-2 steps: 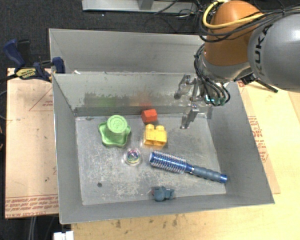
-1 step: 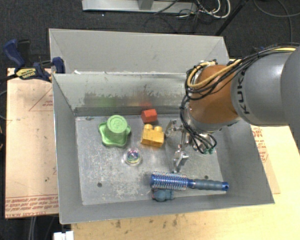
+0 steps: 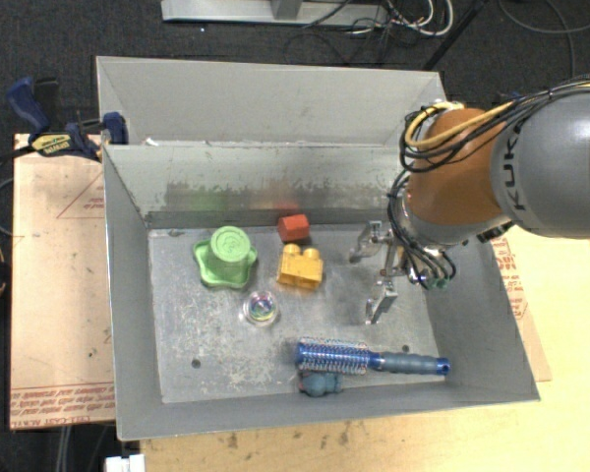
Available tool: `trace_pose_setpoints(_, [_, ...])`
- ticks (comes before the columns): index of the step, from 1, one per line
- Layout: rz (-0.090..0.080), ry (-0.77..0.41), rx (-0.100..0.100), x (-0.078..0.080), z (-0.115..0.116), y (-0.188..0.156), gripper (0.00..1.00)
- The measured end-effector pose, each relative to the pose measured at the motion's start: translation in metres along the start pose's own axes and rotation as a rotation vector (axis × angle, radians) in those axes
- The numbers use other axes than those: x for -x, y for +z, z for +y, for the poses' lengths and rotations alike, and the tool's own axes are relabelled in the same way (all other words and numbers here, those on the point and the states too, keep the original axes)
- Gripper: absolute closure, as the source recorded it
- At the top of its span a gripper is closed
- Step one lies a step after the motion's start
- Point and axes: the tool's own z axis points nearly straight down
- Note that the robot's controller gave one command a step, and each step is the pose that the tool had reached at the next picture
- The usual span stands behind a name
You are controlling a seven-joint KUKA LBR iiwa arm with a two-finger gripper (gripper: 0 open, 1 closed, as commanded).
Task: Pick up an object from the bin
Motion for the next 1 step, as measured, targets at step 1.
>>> trace_pose_setpoints(1, [-0.002, 0.026, 0.002, 0.0348, 0.0109, -0.014, 0.0])
